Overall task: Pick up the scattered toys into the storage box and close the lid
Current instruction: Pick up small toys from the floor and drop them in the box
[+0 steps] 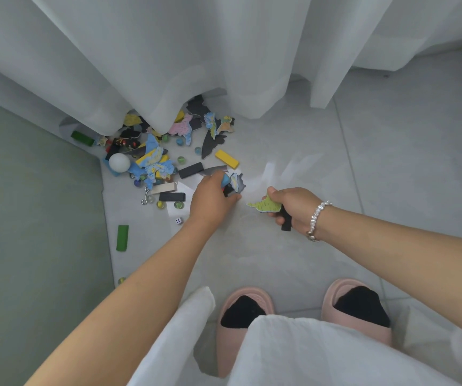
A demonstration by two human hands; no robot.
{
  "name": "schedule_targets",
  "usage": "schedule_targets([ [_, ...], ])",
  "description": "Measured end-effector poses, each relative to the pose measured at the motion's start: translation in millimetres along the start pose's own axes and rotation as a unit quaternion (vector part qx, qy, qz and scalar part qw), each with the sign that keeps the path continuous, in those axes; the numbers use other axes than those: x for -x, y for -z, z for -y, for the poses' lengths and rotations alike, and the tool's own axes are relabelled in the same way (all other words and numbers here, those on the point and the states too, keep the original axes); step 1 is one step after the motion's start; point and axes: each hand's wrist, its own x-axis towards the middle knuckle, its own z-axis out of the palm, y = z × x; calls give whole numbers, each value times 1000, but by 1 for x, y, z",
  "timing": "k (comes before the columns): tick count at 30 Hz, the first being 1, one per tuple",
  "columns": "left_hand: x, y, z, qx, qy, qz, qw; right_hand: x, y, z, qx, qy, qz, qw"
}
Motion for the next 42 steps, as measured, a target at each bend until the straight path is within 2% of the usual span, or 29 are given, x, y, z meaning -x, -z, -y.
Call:
schedule_targets([
  [7,5,3,2,76,36,-6,996,-2,1,1,-4,-1,-3,1000],
  [14,18,21,-1,151,57,-52,986,-2,3,7,-19,7,-2,1000],
  [21,51,88,-24,204,53,-129,969,29,-18,67,-20,89,31,995],
  [24,75,133,-35,259,43,-169,950,65,-40,104,-11,142,62,988],
  [29,136,213,-42,267,17,-270,925,143,-87,145,55,184,133,972],
  [33,195,259,-21,244,15,-335,910,206,-140,161,58,209,182,959],
  [37,245,286,25,229,59,-374,897,246,-203,155,125,216,212,945],
  [42,285,291,95,218,152,-375,888,260,-284,114,165,188,228,941],
])
